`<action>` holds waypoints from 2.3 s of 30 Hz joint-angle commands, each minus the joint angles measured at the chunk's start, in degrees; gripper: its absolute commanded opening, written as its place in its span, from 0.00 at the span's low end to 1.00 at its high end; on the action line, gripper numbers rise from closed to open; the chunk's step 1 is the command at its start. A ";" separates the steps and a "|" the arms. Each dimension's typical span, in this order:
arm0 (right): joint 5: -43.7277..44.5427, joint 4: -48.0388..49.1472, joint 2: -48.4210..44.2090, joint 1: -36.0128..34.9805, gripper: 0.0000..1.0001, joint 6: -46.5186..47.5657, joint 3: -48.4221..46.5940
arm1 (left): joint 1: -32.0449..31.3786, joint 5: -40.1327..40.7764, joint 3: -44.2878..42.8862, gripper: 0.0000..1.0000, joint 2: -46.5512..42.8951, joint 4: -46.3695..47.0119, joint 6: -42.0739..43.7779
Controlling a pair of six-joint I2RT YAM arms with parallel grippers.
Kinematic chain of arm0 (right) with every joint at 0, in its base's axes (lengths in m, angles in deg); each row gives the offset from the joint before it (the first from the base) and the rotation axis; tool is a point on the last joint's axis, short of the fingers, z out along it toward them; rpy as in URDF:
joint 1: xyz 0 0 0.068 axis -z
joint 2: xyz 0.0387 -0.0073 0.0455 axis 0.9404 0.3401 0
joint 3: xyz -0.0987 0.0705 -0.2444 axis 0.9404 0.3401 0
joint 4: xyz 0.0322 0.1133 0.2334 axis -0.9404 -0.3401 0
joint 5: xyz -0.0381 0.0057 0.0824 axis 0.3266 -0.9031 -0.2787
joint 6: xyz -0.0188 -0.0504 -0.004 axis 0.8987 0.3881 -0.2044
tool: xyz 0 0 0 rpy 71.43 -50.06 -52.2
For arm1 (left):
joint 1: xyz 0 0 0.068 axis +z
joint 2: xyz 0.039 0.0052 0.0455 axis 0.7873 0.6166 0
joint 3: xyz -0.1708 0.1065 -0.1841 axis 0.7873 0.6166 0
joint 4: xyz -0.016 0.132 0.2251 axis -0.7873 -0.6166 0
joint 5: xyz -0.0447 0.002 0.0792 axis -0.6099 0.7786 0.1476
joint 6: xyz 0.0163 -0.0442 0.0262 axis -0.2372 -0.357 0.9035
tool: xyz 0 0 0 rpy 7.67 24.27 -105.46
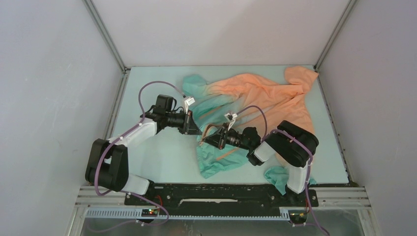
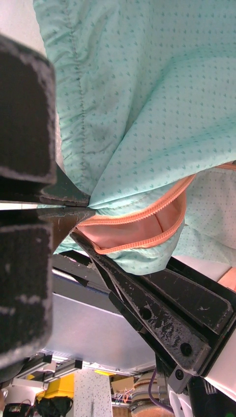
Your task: Zip up the jacket
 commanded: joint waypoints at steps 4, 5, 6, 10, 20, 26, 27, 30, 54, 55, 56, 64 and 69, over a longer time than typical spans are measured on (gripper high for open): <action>0.54 3.18 -1.43 0.43 0.00 0.11 -0.55 | 0.19 -0.90 1.35 0.00 -0.30 0.99 0.67; 0.67 3.18 -1.33 0.63 0.00 -0.01 -0.56 | 0.20 -1.07 1.36 0.00 -0.37 0.97 0.67; 0.72 3.23 -1.20 0.73 0.00 -0.13 -0.52 | 0.11 -1.17 1.42 0.00 -0.40 1.17 0.67; 0.76 3.25 -1.37 0.86 0.00 -0.41 -0.52 | -0.12 -0.93 1.62 0.00 -0.35 0.97 0.80; 1.00 3.18 -1.12 2.34 0.00 -2.01 -2.42 | -0.72 -0.75 1.53 0.00 0.04 0.52 1.30; 1.17 3.17 -0.73 2.01 0.00 -2.97 -3.44 | -0.87 -0.95 1.62 0.00 -0.08 0.72 1.11; 1.39 3.16 -0.72 1.95 0.00 -3.09 -3.54 | -0.96 -0.92 1.62 0.00 -0.04 0.72 1.11; 2.01 3.19 0.11 2.19 0.00 -4.26 -3.59 | -1.03 -0.60 1.54 0.00 -0.39 0.36 1.31; 0.33 3.23 1.49 4.96 0.00 -8.62 -4.66 | -2.21 1.14 1.38 0.00 -0.50 -1.56 2.32; 0.18 3.19 1.32 4.92 0.00 -8.98 -4.83 | -2.46 1.43 1.44 0.00 -0.54 -1.52 2.38; 0.07 3.17 1.07 5.02 0.00 -9.57 -4.96 | -2.81 2.04 1.40 0.00 -0.48 -1.96 2.68; -0.40 3.21 0.27 7.41 0.00 -13.86 -5.38 | -4.28 5.15 0.89 0.00 0.09 -4.35 4.39; -0.33 3.13 -0.74 5.72 0.00 -12.82 -5.70 | -4.28 5.36 0.76 0.00 0.58 -4.06 3.86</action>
